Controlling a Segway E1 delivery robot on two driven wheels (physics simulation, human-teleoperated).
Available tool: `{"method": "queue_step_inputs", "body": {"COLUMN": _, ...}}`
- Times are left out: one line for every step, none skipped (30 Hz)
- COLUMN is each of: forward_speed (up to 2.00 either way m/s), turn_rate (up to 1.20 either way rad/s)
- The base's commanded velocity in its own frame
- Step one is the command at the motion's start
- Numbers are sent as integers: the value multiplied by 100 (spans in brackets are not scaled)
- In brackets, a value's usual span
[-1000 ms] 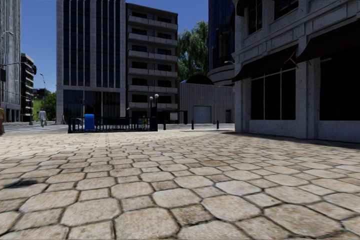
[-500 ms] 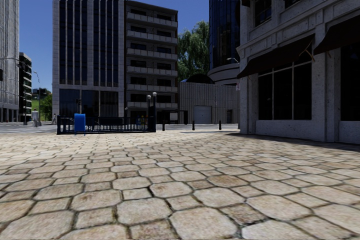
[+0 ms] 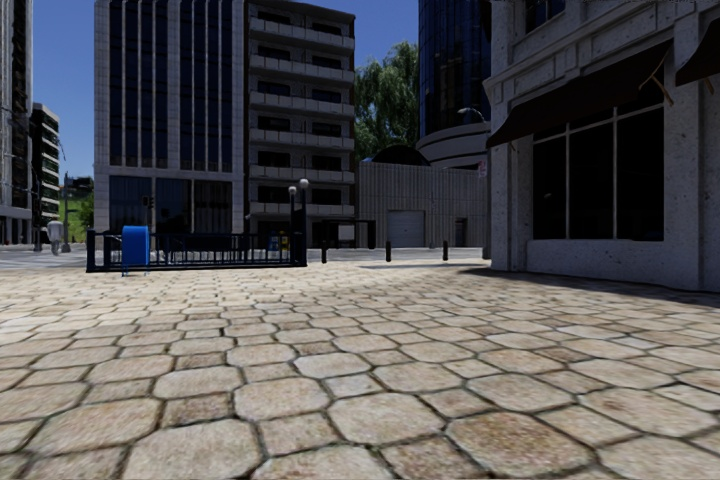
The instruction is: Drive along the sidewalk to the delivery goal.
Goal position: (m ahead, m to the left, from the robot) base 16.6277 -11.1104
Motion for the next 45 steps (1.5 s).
{"method": "queue_step_inputs", "body": {"forward_speed": 198, "turn_rate": 0}}
{"method": "queue_step_inputs", "body": {"forward_speed": 198, "turn_rate": 0}}
{"method": "queue_step_inputs", "body": {"forward_speed": 198, "turn_rate": 0}}
{"method": "queue_step_inputs", "body": {"forward_speed": 198, "turn_rate": 0}}
{"method": "queue_step_inputs", "body": {"forward_speed": 198, "turn_rate": 0}}
{"method": "queue_step_inputs", "body": {"forward_speed": 198, "turn_rate": 0}}
{"method": "queue_step_inputs", "body": {"forward_speed": 198, "turn_rate": 0}}
{"method": "queue_step_inputs", "body": {"forward_speed": 198, "turn_rate": 0}}
{"method": "queue_step_inputs", "body": {"forward_speed": 198, "turn_rate": 0}}
{"method": "queue_step_inputs", "body": {"forward_speed": 198, "turn_rate": 0}}
{"method": "queue_step_inputs", "body": {"forward_speed": 199, "turn_rate": 0}}
{"method": "queue_step_inputs", "body": {"forward_speed": 200, "turn_rate": 0}}
{"method": "queue_step_inputs", "body": {"forward_speed": 200, "turn_rate": 0}}
{"method": "queue_step_inputs", "body": {"forward_speed": 200, "turn_rate": 0}}
{"method": "queue_step_inputs", "body": {"forward_speed": 200, "turn_rate": 0}}
{"method": "queue_step_inputs", "body": {"forward_speed": 200, "turn_rate": 0}}
{"method": "queue_step_inputs", "body": {"forward_speed": 200, "turn_rate": 0}}
{"method": "queue_step_inputs", "body": {"forward_speed": 200, "turn_rate": 0}}
{"method": "queue_step_inputs", "body": {"forward_speed": 200, "turn_rate": 0}}
{"method": "queue_step_inputs", "body": {"forward_speed": 200, "turn_rate": 0}}
{"method": "queue_step_inputs", "body": {"forward_speed": 200, "turn_rate": 0}}
{"method": "queue_step_inputs", "body": {"forward_speed": 200, "turn_rate": 0}}
{"method": "queue_step_inputs", "body": {"forward_speed": 200, "turn_rate": 0}}
{"method": "queue_step_inputs", "body": {"forward_speed": 200, "turn_rate": 0}}
{"method": "queue_step_inputs", "body": {"forward_speed": 200, "turn_rate": 0}}
{"method": "queue_step_inputs", "body": {"forward_speed": 200, "turn_rate": 0}}
{"method": "queue_step_inputs", "body": {"forward_speed": 200, "turn_rate": 0}}
{"method": "queue_step_inputs", "body": {"forward_speed": 200, "turn_rate": 0}}
{"method": "queue_step_inputs", "body": {"forward_speed": 200, "turn_rate": 0}}
{"method": "queue_step_inputs", "body": {"forward_speed": 200, "turn_rate": 0}}
{"method": "queue_step_inputs", "body": {"forward_speed": 200, "turn_rate": 0}}
{"method": "queue_step_inputs", "body": {"forward_speed": 200, "turn_rate": 0}}
{"method": "queue_step_inputs", "body": {"forward_speed": 200, "turn_rate": 0}}
{"method": "queue_step_inputs", "body": {"forward_speed": 200, "turn_rate": 0}}
{"method": "queue_step_inputs", "body": {"forward_speed": 200, "turn_rate": 0}}
{"method": "queue_step_inputs", "body": {"forward_speed": 200, "turn_rate": 0}}
{"method": "queue_step_inputs", "body": {"forward_speed": 200, "turn_rate": 0}}
{"method": "queue_step_inputs", "body": {"forward_speed": 200, "turn_rate": 0}}
{"method": "queue_step_inputs", "body": {"forward_speed": 200, "turn_rate": 0}}
{"method": "queue_step_inputs", "body": {"forward_speed": 200, "turn_rate": 0}}
{"method": "queue_step_inputs", "body": {"forward_speed": 200, "turn_rate": 0}}
{"method": "queue_step_inputs", "body": {"forward_speed": 200, "turn_rate": 0}}
{"method": "queue_step_inputs", "body": {"forward_speed": 199, "turn_rate": 0}}
{"method": "queue_step_inputs", "body": {"forward_speed": 199, "turn_rate": 0}}
{"method": "queue_step_inputs", "body": {"forward_speed": 199, "turn_rate": 0}}
